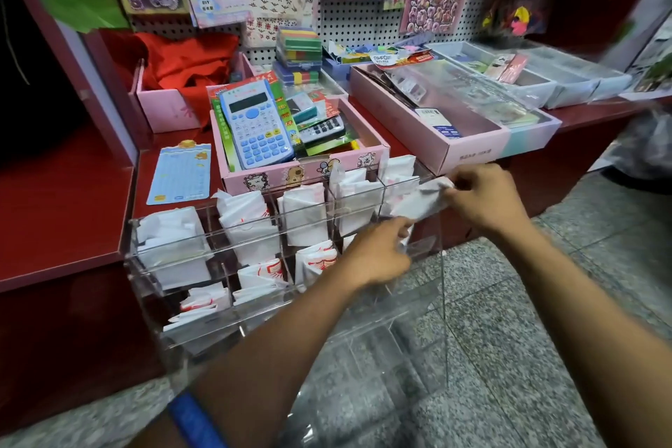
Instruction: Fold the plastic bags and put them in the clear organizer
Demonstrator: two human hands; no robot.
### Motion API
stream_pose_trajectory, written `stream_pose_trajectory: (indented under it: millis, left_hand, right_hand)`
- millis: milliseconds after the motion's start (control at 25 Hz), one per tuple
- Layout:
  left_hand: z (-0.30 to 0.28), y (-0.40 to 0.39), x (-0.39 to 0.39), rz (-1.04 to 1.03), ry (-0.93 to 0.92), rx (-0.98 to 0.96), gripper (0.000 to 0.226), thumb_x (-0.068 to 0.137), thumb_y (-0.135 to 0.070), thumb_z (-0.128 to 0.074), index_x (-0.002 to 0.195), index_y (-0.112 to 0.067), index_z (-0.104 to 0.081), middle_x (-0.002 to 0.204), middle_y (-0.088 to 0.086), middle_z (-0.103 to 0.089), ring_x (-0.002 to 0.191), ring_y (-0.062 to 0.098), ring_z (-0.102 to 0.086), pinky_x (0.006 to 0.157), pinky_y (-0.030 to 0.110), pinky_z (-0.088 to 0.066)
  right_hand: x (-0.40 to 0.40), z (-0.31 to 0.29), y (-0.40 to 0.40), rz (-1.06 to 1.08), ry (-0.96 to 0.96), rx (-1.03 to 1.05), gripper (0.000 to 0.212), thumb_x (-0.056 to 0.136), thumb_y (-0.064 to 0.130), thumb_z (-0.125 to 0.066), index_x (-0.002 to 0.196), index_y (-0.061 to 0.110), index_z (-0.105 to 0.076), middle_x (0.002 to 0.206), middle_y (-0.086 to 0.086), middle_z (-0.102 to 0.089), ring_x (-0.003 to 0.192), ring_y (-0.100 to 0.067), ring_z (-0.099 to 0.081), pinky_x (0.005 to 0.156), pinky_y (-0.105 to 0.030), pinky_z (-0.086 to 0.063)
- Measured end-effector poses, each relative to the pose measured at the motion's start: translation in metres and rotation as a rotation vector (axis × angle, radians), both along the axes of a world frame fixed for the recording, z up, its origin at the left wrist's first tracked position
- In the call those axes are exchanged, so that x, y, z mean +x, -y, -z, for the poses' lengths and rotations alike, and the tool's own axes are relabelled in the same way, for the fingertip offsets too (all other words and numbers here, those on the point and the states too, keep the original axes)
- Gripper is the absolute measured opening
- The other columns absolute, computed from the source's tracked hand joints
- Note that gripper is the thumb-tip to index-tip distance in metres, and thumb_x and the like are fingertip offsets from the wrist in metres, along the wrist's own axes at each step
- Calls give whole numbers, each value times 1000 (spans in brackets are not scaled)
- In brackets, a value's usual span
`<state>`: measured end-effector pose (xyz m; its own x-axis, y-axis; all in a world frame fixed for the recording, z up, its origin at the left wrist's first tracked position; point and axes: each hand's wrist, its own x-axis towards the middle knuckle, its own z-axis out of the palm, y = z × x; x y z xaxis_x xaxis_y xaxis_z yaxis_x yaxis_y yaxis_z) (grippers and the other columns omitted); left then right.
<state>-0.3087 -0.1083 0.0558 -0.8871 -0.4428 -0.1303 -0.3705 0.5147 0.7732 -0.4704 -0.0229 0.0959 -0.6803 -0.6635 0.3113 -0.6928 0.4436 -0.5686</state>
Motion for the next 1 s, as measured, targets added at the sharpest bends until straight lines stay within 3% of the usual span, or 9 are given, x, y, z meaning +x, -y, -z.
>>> stream_pose_trajectory:
  millis: [80, 200, 280, 360, 480, 560, 640, 880, 1000]
  left_hand:
    - [2, -2, -18, 1, 37, 265, 58, 91, -1, -53, 146, -16, -41, 144, 1, -50, 92, 13, -59, 65, 23, -50]
    - [4, 5, -29, -55, 138, 318, 55, 94, -2, -46, 148, -12, -36, 126, 9, -58, 54, 11, -54, 39, 20, -38]
    - [8, 10, -29, -111, 154, 361, 56, 94, -6, -47, 148, -13, -33, 100, 8, -59, 45, 10, -53, 37, 20, -36]
    - [12, 12, -26, -174, 107, 428, 60, 93, -5, -49, 149, -16, -31, 96, 7, -58, 42, 9, -54, 37, 21, -36]
    - [16, 13, -25, -215, 68, 444, 62, 91, -2, -48, 148, -19, -32, 114, 12, -58, 43, 11, -55, 40, 23, -36]
    - [18, 13, -26, -212, 65, 435, 62, 90, -2, -48, 147, -20, -31, 141, 10, -47, 45, 12, -58, 42, 24, -37]
    - [20, 12, -27, -208, 53, 430, 62, 90, -2, -49, 147, -20, -31, 152, 6, -38, 45, 12, -59, 41, 24, -37]
    - [22, 10, -25, -214, 13, 442, 64, 91, 2, -47, 148, -20, -30, 156, 5, -35, 48, 15, -59, 38, 19, -40]
    - [22, 9, -20, -205, 1, 464, 64, 92, 2, -47, 149, -21, -29, 156, 4, -34, 50, 16, -58, 40, 20, -43]
  right_hand:
    - [-9, 7, -6, 98, 277, -140, 15, 69, 5, -70, 65, 19, -72, 61, -1, -66, 64, -20, -61, 71, -49, -57]
    - [-17, 12, -11, 108, 383, -192, 18, 63, 6, -69, 60, 24, -70, 59, -1, -66, 60, -19, -60, 71, -56, -57]
    - [-18, 12, -11, 52, 326, -146, 13, 63, 9, -69, 63, 21, -70, 62, -2, -69, 59, -17, -60, 70, -54, -58]
    - [-18, 13, -12, -4, 214, -63, 12, 66, 11, -71, 64, 23, -70, 64, 2, -69, 60, -14, -61, 68, -47, -57]
    - [-11, 16, -9, -133, -15, 118, 14, 72, 11, -73, 74, 25, -74, 72, 1, -72, 72, -20, -67, 71, -41, -56]
    - [-2, 18, -4, -181, -107, 208, 16, 75, 9, -71, 85, 21, -76, 81, -4, -74, 82, -25, -69, 76, -38, -55]
    - [6, 23, 3, -208, -188, 286, 23, 78, 12, -67, 97, 22, -76, 93, -7, -75, 93, -29, -68, 78, -37, -55]
    - [11, 43, 16, -238, -300, 494, 30, 83, 18, -63, 109, 29, -72, 104, -12, -70, 100, -37, -63, 69, -33, -42]
    - [10, 51, 19, -227, -302, 506, 31, 84, 18, -62, 112, 30, -69, 110, -9, -69, 103, -35, -63, 72, -34, -44]
